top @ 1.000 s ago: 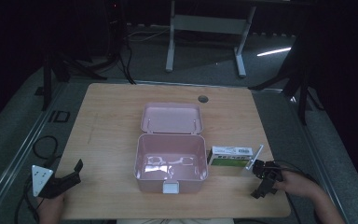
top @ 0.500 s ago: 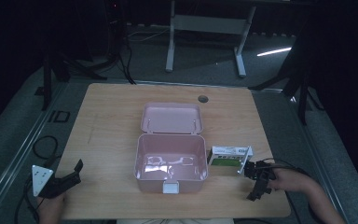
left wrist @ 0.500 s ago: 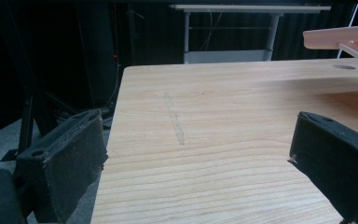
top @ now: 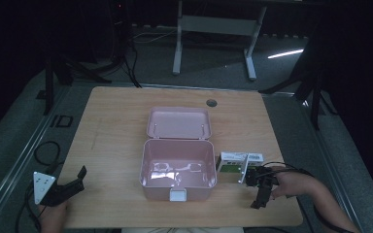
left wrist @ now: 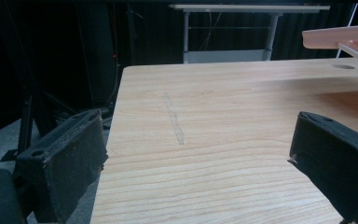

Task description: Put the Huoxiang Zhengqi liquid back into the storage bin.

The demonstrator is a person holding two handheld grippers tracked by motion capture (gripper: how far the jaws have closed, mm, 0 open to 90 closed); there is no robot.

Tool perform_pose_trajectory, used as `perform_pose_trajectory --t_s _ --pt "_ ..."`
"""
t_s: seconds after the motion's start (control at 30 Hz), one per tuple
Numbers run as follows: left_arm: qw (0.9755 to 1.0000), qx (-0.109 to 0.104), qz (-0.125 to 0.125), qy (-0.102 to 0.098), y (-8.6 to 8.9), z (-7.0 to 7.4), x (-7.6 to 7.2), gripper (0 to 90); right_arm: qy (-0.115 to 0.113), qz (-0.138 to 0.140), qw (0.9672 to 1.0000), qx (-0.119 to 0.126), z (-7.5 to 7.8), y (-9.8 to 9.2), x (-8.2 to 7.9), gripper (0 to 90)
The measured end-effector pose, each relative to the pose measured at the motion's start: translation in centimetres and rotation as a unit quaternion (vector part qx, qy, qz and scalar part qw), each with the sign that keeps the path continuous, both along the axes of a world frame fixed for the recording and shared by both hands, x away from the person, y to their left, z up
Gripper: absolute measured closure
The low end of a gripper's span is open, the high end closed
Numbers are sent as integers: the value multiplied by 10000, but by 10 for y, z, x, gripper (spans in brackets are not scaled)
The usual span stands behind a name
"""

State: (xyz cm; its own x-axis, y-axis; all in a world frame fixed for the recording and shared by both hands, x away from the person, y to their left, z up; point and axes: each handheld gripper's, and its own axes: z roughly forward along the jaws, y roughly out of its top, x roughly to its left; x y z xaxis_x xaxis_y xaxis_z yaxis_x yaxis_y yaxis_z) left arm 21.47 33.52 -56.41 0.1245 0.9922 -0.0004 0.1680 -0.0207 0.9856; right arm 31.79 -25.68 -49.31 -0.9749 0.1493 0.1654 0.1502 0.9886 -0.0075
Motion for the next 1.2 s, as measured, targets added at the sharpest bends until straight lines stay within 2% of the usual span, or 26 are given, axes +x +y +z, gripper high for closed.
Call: perform_pose_trajectory --t_s 0.1,0.17,0.4,0.63,0.73,0.77,0.97,1.2 --pt "10000 1 -3 1 0 0 0 38 -37 152 9999 20 5 7 -2 136" --pt "10000 2 -3 2 0 0 0 38 -26 275 9995 122 9 11 -4 152" --pt "10000 -1 -7 4 0 0 0 38 -78 736 9967 319 29 25 -9 179" --pt "10000 0 -7 4 0 0 0 38 -185 953 9946 358 48 33 -7 195" --pt "10000 1 -10 11 0 0 0 38 -247 962 9944 374 55 34 -5 196" --pt "10000 2 -9 11 0 0 0 38 -346 996 9937 387 64 34 -1 197" --pt "10000 4 -11 13 0 0 0 38 -559 979 9930 364 88 36 12 216" --pt "10000 -1 -14 14 0 0 0 38 -666 818 9938 359 103 30 37 240"
